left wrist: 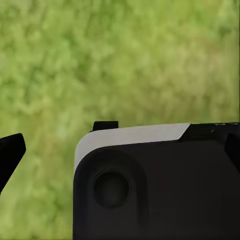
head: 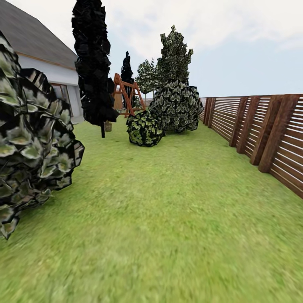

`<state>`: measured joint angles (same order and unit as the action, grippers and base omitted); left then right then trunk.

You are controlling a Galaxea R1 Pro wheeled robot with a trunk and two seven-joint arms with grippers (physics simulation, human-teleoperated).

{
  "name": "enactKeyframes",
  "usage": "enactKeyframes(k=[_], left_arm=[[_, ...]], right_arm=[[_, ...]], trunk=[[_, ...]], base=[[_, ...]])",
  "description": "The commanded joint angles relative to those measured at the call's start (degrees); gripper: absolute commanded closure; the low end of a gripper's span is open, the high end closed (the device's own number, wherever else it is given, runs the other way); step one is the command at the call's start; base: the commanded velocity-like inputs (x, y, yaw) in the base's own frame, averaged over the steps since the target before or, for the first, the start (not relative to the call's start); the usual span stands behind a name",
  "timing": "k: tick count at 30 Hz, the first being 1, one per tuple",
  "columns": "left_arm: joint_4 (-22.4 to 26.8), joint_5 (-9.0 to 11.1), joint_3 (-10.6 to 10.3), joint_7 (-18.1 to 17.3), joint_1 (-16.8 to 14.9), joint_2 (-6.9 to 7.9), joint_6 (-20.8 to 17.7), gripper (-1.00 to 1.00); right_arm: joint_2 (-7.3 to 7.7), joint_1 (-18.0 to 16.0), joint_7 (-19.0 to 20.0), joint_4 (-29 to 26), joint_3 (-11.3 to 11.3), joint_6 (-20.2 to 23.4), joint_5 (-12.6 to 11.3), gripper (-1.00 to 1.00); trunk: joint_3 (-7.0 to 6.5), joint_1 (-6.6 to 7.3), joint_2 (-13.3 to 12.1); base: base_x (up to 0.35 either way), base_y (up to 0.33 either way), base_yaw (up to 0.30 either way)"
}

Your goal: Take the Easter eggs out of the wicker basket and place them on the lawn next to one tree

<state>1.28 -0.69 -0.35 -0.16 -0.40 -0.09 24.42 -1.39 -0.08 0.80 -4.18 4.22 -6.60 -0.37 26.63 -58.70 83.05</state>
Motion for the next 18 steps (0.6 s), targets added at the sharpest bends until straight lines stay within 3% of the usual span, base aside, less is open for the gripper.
enactKeyframes(k=[1,18], left_arm=[[0.0,-0.1,0.0,0.0,0.0,0.0,0.2,-1.0],[0.0,0.0,0.0,0.0,0.0,0.0,0.2,-1.0]], right_arm=[[-0.02,0.0,0.1,0.0,0.4,-0.2,0.0,-1.0],[-0.02,0.0,0.1,0.0,0.9,-0.2,-0.1,-1.0]], trunk=[[0.05,-0.03,0.0],[0.05,-0.03,0.0]], base=[[0.27,-0.075,0.0],[0.27,-0.075,0.0]])
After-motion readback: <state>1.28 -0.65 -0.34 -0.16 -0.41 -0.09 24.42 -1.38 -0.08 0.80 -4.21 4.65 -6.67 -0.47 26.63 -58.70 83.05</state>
